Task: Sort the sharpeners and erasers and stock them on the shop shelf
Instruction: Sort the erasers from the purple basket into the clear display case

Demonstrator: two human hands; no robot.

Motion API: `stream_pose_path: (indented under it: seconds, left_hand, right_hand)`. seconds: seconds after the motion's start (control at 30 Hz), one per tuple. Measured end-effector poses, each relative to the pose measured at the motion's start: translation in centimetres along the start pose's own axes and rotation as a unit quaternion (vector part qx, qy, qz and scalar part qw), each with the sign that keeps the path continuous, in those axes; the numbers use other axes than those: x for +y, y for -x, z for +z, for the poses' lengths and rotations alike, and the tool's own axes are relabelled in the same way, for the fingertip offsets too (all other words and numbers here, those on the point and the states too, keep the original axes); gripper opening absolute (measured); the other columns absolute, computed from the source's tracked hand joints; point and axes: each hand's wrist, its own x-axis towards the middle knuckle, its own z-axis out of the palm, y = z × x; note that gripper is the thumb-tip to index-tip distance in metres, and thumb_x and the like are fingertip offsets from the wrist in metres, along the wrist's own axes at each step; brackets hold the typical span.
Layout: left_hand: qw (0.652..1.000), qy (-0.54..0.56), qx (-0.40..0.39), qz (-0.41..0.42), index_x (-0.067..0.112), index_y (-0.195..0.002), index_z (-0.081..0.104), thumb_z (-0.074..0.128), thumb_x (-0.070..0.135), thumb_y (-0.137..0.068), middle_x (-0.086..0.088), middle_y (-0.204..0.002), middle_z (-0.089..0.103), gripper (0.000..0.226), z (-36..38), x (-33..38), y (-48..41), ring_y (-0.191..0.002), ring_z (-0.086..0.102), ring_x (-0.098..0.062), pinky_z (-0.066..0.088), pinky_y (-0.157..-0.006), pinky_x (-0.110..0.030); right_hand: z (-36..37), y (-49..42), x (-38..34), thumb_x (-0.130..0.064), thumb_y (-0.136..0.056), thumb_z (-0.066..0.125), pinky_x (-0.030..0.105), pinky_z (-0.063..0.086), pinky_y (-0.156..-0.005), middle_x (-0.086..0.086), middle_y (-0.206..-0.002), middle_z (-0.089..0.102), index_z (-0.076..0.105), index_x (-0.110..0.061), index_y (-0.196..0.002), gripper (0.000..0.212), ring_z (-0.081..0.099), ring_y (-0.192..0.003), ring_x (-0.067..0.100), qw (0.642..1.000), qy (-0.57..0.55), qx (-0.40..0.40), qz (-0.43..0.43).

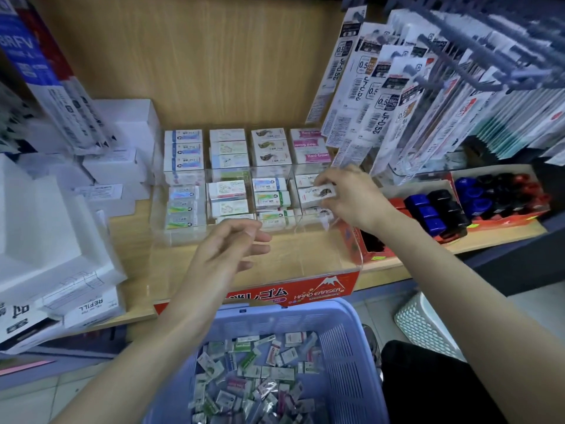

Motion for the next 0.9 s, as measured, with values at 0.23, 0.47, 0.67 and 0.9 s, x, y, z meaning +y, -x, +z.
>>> stream_pose_path:
  seconds: [0.23,0.47,0.67,0.9]
  left_hand:
    - [1.0,-0.009,0.019,0.001,0.016,-0.1,0.063,0.048,0.019,-0.095,0.002,-0.09,0.073,0.016,-0.4,-0.6,-0.4,-0.089,0.068,-0.015,0.047,-0.082,-0.033]
    - [1.0,-0.004,0.02,0.001,0.019,-0.093,0.065,0.046,0.02,-0.095,-0.001,-0.086,0.073,0.018,-1.0,-1.2,-0.3,-0.084,0.068,-0.017,0.046,-0.077,-0.032]
    - [1.0,-0.006,0.017,0.013,0.017,-0.093,0.065,0.046,0.018,-0.096,0.0,-0.083,0.072,0.019,-1.6,-1.1,0.1,-0.083,0.069,-0.016,0.046,-0.074,-0.028]
    - [0.976,-0.179,-0.109,0.061,0.018,-0.097,0.061,0.056,0.018,-0.093,0.001,-0.089,0.069,0.006,-3.4,-5.8,4.4,-0.089,0.064,-0.011,0.048,-0.08,-0.023]
  right_hand:
    - [-1.0,-0.6,0.3,-0.006,-0.08,0.052,0.044,0.034,-0.106,0.008,-0.124,0.045,0.056,-0.037,-0.12,0.051,0.036,-0.122,0.028,0.99,0.055,-0.129,-0.017]
    - [-0.7,0.9,0.1,-0.011,-0.083,0.048,0.043,0.022,-0.111,0.004,-0.137,0.049,0.049,-0.023,-0.134,0.052,0.034,-0.128,0.026,0.979,0.129,-0.132,-0.082]
    - [-0.5,2.1,-0.4,-0.003,-0.084,0.049,0.037,0.016,-0.11,0.008,-0.141,0.042,0.04,-0.017,-0.14,0.058,0.027,-0.132,0.023,0.989,0.065,-0.107,-0.078]
    - [4.4,10.2,-3.0,0.002,-0.076,0.042,0.036,0.038,-0.095,0.009,-0.115,0.057,0.06,-0.007,-0.114,0.043,0.049,-0.108,0.03,0.979,-0.102,0.059,-0.164]
